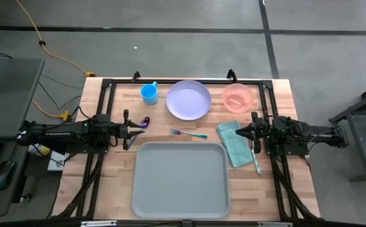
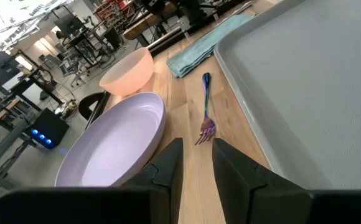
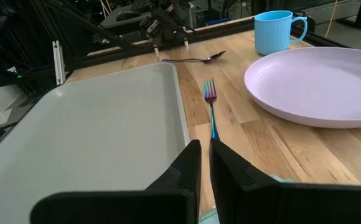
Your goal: Set up tray
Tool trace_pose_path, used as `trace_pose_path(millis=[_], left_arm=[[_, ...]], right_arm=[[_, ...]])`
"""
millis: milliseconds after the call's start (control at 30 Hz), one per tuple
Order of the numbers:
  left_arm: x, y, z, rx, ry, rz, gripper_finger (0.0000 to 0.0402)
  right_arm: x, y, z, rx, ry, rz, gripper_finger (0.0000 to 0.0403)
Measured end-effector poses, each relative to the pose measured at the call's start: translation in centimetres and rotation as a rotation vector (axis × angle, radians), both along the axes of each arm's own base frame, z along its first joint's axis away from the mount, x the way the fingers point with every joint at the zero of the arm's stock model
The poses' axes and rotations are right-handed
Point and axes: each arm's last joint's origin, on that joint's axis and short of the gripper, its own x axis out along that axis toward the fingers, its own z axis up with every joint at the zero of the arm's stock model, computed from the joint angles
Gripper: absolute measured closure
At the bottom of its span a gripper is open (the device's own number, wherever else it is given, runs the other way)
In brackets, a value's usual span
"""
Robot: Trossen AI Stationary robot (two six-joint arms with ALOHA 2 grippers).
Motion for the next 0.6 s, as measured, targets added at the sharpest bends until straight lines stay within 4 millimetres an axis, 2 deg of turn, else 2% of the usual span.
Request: trace_pose_path(millis=[267,600], left_arm=[[0.00,0.00,0.01,-0.078,-0.009,0.017,0.0284],[0.00,-0.01,0.00,-0.428,-0.049,0.095,0.0284]], right_arm=[[0.00,0.00,0.00,0.000,0.000,0.000,0.0391],[0.00,0.00,0.01,0.000,0.000,0.000,0.0391]])
